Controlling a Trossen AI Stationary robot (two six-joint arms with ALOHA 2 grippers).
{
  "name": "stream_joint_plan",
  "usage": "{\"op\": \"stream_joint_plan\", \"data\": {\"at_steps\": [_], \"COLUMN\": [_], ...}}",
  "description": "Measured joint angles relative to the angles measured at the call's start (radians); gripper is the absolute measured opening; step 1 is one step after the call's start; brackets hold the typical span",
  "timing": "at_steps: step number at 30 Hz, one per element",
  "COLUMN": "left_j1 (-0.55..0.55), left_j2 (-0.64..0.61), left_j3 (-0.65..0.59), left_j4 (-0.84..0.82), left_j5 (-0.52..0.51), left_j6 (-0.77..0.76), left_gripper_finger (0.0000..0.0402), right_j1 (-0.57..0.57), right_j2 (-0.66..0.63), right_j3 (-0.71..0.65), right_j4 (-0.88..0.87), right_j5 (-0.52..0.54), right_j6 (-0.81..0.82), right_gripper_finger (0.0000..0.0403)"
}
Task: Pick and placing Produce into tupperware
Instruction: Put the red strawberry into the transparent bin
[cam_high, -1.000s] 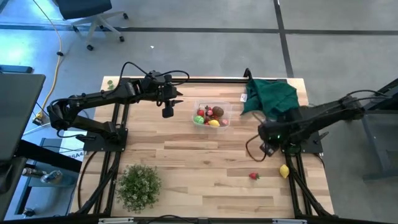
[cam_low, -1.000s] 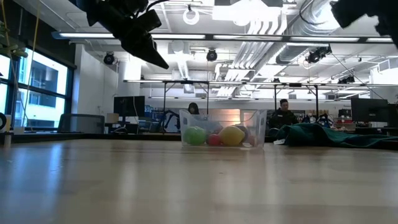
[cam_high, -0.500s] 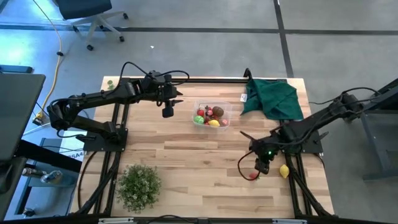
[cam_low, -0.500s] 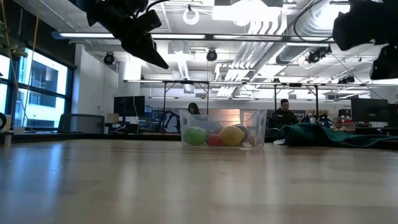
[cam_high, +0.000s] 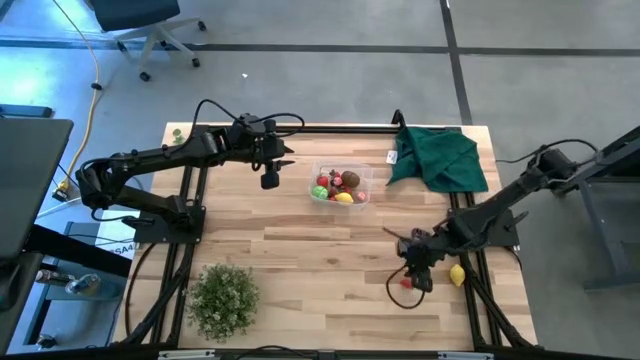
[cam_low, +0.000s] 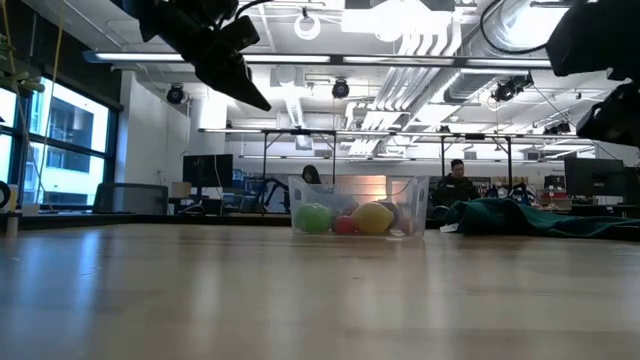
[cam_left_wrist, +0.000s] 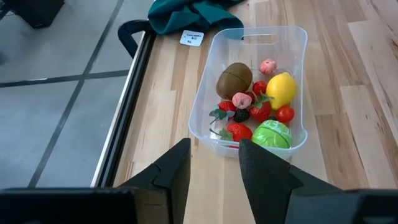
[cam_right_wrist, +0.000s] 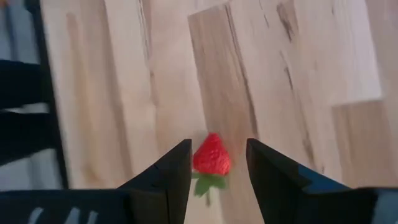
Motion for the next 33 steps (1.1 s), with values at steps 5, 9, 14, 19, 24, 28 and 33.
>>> {"op": "stream_joint_plan", "data": {"at_steps": [5,9,14,19,24,28,33], "left_j1": [0.0,0.0,0.0,0.0,0.0,0.0,0.0], "left_j2": [0.0,0.0,0.0,0.0,0.0,0.0,0.0], "left_j3": [0.0,0.0,0.0,0.0,0.0,0.0,0.0], "left_j4": [0.0,0.0,0.0,-0.001,-0.001,-0.001,-0.001], "left_j5": [-0.001,-0.001,-0.001,-0.001,-0.004,-0.004,-0.004], "left_j6": [0.0,0.0,0.0,0.0,0.0,0.0,0.0], "left_gripper_finger": [0.0124,0.0124,0.0124,0.0124,0.0124,0.0124,0.0124], "right_j1": [0.074,0.104,0.137,0.151,0.154,0.154,0.154], "right_j2": [0.092,0.161,0.211,0.25,0.274,0.277,0.277], "right_j3": [0.068,0.128,0.166,0.172,0.172,0.171,0.171], "right_j4": [-0.053,-0.107,-0.115,-0.113,-0.113,-0.113,-0.116], "right_j5": [0.121,0.123,0.088,0.061,0.06,0.063,0.077], "right_j6": [-0.058,-0.061,-0.052,0.009,0.04,0.051,0.08], "right_gripper_finger": [0.0142,0.0142,0.0142,0.0142,0.0142,0.0142,0.0163]}}
